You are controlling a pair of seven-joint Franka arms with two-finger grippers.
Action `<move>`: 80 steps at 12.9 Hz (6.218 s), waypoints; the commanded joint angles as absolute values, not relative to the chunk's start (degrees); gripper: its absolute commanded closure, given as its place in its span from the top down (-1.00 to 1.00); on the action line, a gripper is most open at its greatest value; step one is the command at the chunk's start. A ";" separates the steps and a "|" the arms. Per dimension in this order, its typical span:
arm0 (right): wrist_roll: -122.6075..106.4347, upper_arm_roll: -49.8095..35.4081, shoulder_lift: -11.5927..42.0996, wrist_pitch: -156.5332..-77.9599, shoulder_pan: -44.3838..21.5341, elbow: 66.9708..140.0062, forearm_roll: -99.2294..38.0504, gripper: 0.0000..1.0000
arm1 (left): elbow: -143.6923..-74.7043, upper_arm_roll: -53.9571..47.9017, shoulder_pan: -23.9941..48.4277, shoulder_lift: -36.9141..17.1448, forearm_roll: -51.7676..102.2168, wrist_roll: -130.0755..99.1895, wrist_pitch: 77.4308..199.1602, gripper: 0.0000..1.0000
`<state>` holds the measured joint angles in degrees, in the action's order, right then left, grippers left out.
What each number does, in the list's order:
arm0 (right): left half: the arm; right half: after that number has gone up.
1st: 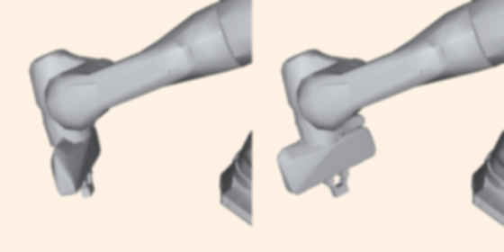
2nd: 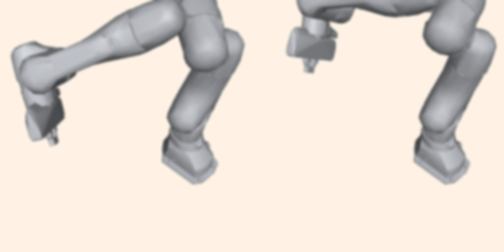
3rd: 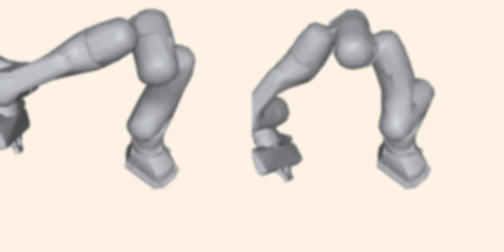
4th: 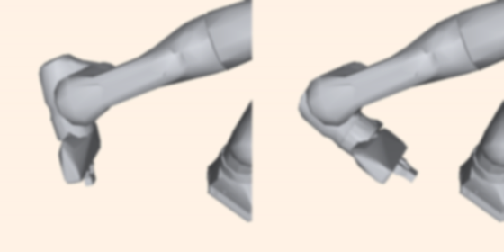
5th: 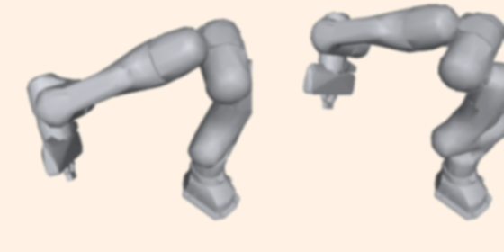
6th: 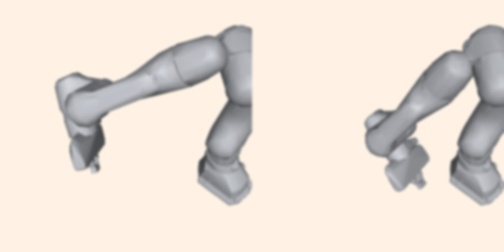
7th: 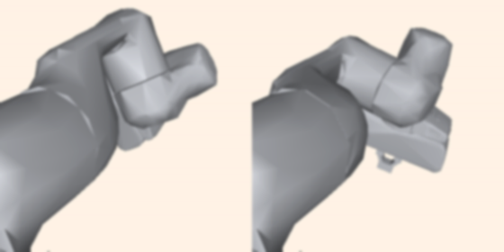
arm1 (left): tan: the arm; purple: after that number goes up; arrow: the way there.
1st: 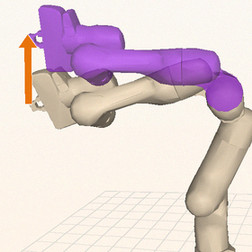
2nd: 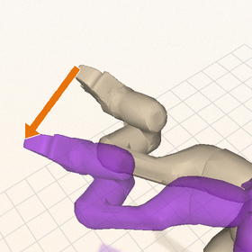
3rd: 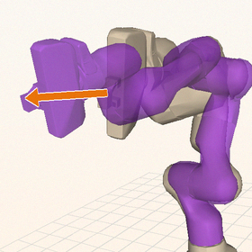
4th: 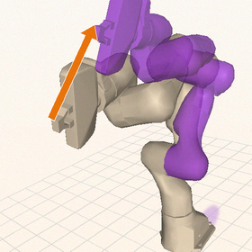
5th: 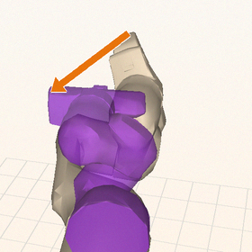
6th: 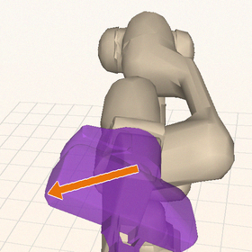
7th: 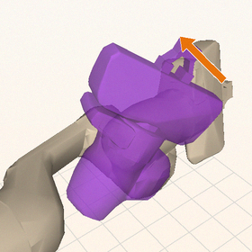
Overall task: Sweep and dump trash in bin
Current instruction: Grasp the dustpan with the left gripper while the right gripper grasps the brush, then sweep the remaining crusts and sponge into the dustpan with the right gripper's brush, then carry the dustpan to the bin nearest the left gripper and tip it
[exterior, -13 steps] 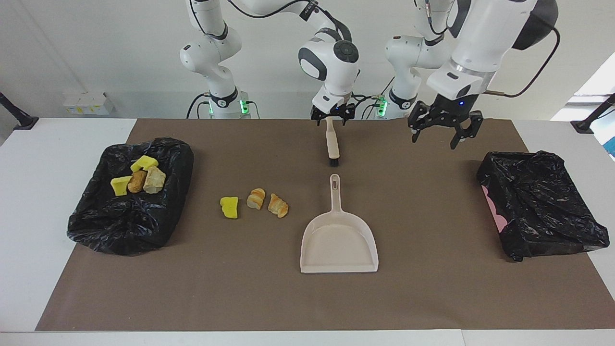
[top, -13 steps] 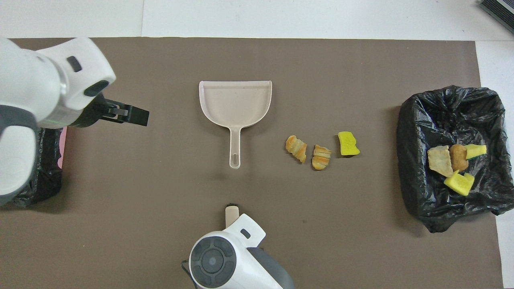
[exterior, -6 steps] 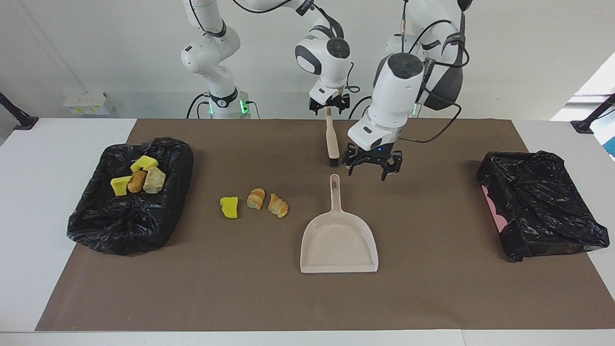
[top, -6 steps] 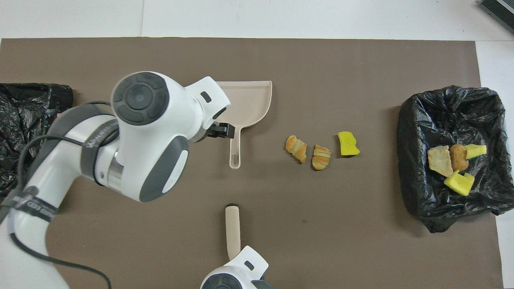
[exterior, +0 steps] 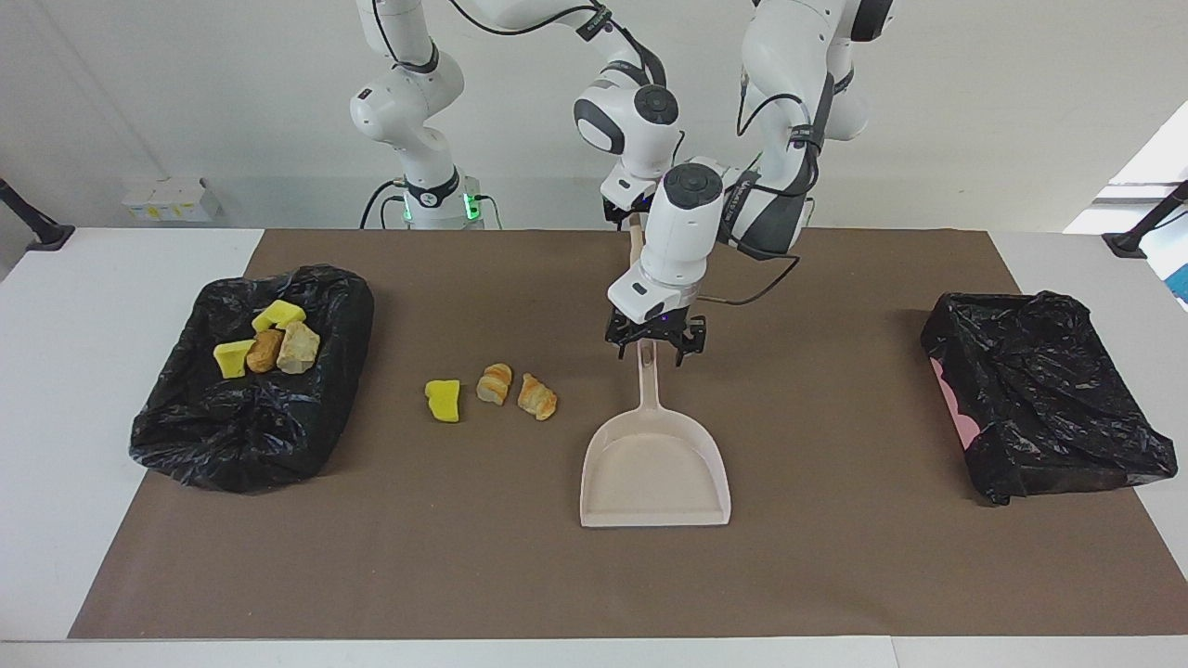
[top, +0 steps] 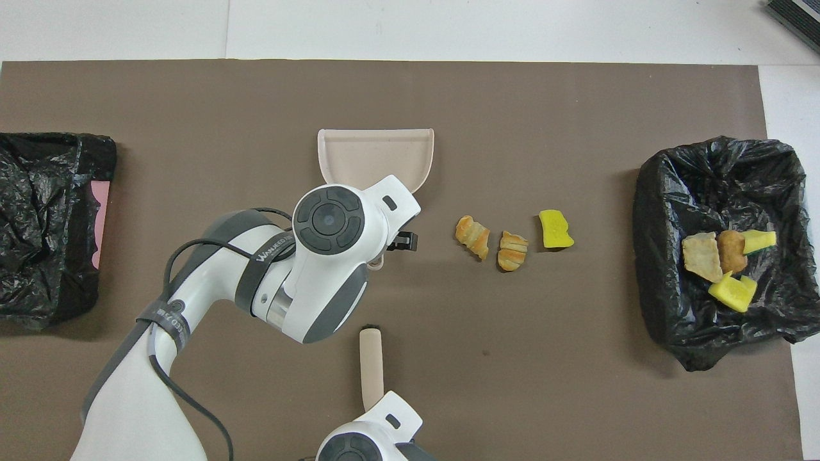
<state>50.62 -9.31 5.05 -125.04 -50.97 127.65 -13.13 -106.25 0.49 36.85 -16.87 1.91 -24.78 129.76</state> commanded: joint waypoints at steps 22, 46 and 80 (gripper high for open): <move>36.51 -8.88 4.31 -109.69 -13.30 120.32 13.70 -1.00 | -107.31 2.20 33.22 -12.40 -2.81 4.26 125.53 -1.00; 15.13 -10.02 11.43 -114.08 -22.76 115.40 -15.98 -1.00 | -121.20 2.20 34.28 -5.89 -2.90 47.81 123.66 -1.00; 45.79 -10.28 8.43 -119.44 -43.85 121.20 -11.69 -0.91 | -94.13 2.55 -29.88 -5.71 1.68 98.61 105.38 -1.00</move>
